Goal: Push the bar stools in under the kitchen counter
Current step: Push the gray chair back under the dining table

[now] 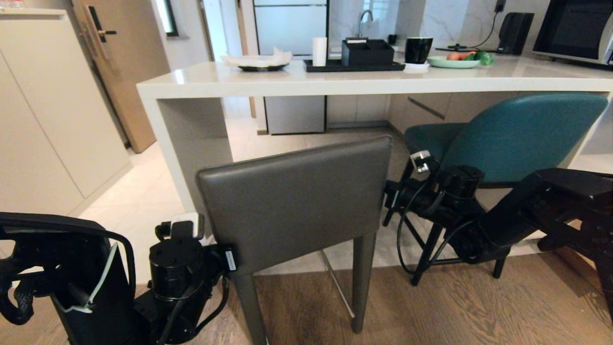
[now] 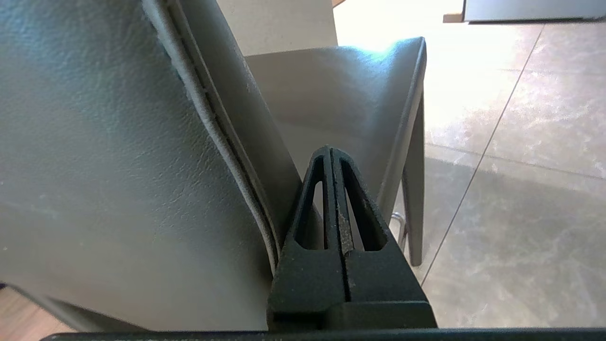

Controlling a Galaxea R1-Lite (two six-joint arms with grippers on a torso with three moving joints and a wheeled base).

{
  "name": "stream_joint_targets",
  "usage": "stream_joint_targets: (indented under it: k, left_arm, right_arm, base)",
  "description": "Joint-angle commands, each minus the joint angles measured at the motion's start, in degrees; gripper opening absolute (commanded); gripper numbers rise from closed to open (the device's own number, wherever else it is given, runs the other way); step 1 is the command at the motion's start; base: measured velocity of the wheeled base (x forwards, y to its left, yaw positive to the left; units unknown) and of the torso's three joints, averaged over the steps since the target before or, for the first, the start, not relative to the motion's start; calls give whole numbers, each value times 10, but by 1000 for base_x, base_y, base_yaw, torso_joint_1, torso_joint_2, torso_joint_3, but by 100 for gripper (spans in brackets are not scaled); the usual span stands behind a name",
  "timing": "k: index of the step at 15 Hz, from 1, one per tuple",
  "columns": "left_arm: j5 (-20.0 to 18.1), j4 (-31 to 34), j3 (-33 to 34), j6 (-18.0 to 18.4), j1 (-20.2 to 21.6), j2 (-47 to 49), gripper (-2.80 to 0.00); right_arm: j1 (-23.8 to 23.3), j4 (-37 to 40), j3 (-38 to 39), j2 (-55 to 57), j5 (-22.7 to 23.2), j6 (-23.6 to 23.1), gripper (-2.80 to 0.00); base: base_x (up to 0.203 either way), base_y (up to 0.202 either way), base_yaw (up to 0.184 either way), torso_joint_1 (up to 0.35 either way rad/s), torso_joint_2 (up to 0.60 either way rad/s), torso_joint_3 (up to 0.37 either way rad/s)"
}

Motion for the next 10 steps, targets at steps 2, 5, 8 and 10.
stream_joint_targets:
  k: [2, 5, 8, 10]
  left_arm:
    - [2, -6, -2, -1, 0, 1, -280]
    - [-2, -6, -7, 9, -3, 5, -280]
    - [-2, -6, -13, 15, -6, 4, -280]
    - [-3, -6, -18, 23, -29, 2, -280]
  right_arm:
    - [17, -2, 23, -22, 5, -16, -280]
    - [10, -3, 39, -25, 8, -58, -280]
    - [-10, -3, 59, -44, 62, -59, -280]
    - [-16, -3, 64, -46, 76, -60, -280]
  base:
    - [0, 0, 0, 0, 0, 0]
    - [0, 0, 0, 0, 0, 0]
    - [0, 0, 0, 0, 0, 0]
    - [0, 0, 0, 0, 0, 0]
